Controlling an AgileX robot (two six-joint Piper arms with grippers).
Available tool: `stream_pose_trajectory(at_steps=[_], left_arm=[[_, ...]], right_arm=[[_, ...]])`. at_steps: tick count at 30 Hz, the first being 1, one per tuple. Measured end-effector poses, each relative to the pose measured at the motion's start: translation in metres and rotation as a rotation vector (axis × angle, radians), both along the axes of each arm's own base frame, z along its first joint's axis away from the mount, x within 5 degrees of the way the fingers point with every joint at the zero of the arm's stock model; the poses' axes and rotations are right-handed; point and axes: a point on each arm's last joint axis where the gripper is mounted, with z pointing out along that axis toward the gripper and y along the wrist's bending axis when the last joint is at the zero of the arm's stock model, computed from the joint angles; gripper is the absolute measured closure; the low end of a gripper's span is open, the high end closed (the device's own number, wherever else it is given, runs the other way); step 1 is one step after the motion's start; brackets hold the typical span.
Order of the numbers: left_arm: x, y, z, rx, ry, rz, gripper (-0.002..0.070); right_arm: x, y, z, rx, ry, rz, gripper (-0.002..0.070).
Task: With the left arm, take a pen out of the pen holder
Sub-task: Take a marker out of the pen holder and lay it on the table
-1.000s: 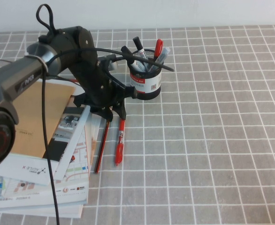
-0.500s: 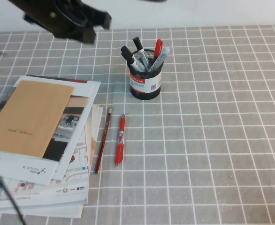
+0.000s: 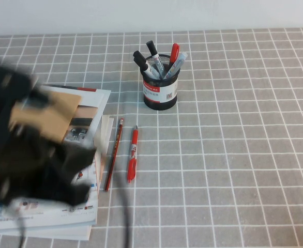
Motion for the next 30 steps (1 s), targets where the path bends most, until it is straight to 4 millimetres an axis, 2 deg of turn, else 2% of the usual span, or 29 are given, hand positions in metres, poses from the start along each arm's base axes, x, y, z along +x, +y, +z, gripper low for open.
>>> stream_pose_trajectory(at_steps=[6, 10, 14, 19, 27, 30], left_arm=[[-0.051, 0.044, -0.038, -0.075, 0.025, 0.119, 0.0677], [-0.073, 0.067, -0.055, -0.119, -0.06, 0.154, 0.0677], [-0.084, 0.082, -0.068, -0.094, -0.149, 0.173, 0.0677], [-0.088, 0.094, -0.085, -0.067, -0.269, 0.21, 0.0678], [-0.087, 0.105, -0.129, -0.133, -0.409, 0.453, 0.0678], [-0.085, 0.108, -0.147, -0.098, -0.486, 0.505, 0.0678]], right_arm=[[0.0, 0.0, 0.0, 0.0, 0.0, 0.0, 0.0689], [0.0, 0.0, 0.0, 0.0, 0.0, 0.0, 0.0689], [0.0, 0.0, 0.0, 0.0, 0.0, 0.0, 0.0689], [0.0, 0.0, 0.0, 0.0, 0.0, 0.0, 0.0689], [0.0, 0.0, 0.0, 0.004, 0.0, 0.0, 0.0689], [0.0, 0.0, 0.0, 0.004, 0.0, 0.0, 0.0689]])
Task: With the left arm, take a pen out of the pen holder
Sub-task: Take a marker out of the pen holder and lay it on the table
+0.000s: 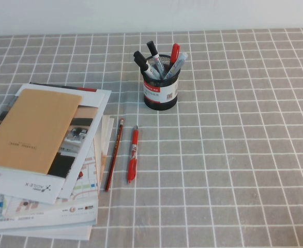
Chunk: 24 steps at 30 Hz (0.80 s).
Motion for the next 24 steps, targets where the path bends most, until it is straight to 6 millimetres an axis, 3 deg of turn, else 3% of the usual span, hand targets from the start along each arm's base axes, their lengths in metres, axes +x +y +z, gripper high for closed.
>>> stream_pose_trajectory(at_steps=[9, 24], left_arm=[[0.003, 0.008, -0.033, 0.104, -0.001, 0.148, 0.0678], [0.001, 0.006, -0.042, 0.124, 0.085, 0.123, 0.0678]], right_arm=[[0.0, 0.0, 0.0, 0.0, 0.0, 0.0, 0.0689], [0.0, 0.0, 0.0, 0.0, 0.0, 0.0, 0.0689]])
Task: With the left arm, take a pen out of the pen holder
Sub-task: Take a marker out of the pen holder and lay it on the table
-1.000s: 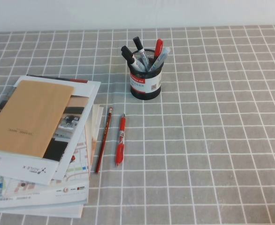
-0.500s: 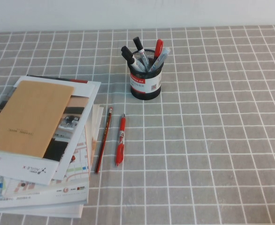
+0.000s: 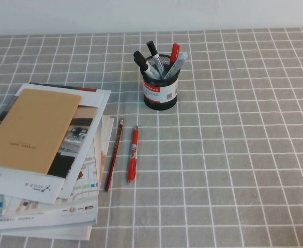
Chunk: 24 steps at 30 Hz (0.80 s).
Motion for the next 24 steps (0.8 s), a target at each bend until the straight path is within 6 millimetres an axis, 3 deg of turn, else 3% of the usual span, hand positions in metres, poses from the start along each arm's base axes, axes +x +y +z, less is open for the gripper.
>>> stream_pose_trajectory(at_steps=[24], left_arm=[[-0.0001, 0.0044, 0.0002, -0.017, -0.004, 0.095, 0.0678]], right_arm=[[0.0, 0.0, 0.0, 0.0, 0.0, 0.0, 0.0689]])
